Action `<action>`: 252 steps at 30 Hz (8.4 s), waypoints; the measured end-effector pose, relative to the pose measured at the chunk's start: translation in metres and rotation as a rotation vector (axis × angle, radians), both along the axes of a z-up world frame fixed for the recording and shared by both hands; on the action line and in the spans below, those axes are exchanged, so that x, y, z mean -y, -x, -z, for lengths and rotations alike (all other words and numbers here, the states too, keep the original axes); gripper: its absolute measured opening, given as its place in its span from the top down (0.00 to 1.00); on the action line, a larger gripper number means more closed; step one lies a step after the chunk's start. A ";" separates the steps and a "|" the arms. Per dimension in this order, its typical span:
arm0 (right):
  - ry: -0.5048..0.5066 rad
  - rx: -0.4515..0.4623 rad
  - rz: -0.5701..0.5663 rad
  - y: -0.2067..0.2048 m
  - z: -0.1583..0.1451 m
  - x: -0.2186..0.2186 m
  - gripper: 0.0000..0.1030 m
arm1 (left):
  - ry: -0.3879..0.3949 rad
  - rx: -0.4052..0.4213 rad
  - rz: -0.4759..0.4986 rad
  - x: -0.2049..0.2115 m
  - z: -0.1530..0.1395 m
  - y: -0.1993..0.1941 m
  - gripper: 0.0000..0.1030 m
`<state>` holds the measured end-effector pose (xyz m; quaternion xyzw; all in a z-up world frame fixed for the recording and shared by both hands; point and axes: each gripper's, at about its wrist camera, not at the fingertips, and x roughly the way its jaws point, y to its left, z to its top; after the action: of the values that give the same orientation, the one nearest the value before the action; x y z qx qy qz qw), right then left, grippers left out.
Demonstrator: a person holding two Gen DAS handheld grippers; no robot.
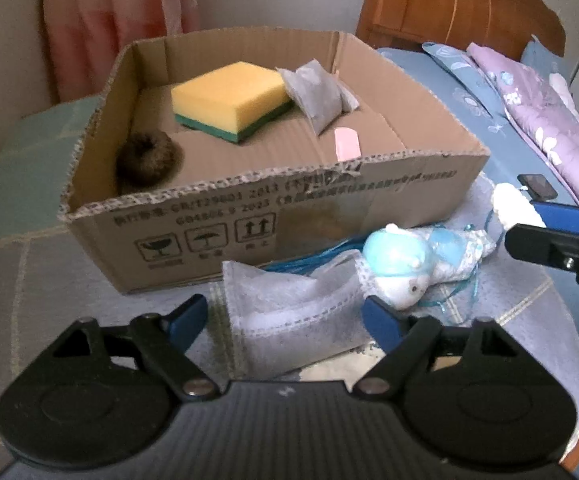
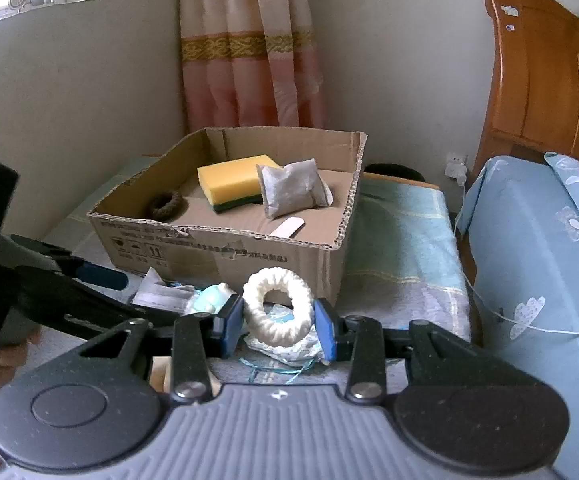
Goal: Organize soft objects
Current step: 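Lift the grey felt bag with the left tool while the right tool carries the ring to the box, then drop the grey felt bag into the box with the left tool while the right tool drops the ring in, then grasp the cream cloth with the left tool, then grasp the blue-white plush toy with the right tool while the left tool holds the cloth, then carry the plush toy into the box with the right tool and release it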
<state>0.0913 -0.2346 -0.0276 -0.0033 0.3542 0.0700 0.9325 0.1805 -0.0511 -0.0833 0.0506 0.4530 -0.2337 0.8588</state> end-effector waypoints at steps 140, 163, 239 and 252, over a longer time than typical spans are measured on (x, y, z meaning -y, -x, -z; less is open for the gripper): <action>-0.005 -0.202 0.176 0.026 0.051 0.034 0.00 | -0.092 0.120 0.174 0.046 0.001 0.076 0.63; 0.056 -0.064 -0.088 -0.018 0.045 -0.050 0.55 | -0.153 0.131 0.006 -0.016 -0.002 0.071 0.65; 0.053 0.068 -0.048 -0.081 -0.061 -0.014 0.64 | -0.172 0.172 0.064 -0.013 -0.016 0.087 0.22; 0.083 -0.049 -0.012 -0.120 -0.042 -0.008 0.35 | -0.163 0.136 0.060 -0.002 0.003 0.073 0.22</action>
<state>0.2115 -0.2270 0.0141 -0.0425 0.3795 0.0606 0.9222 0.1076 -0.0490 -0.0866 0.1497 0.4094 -0.2175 0.8733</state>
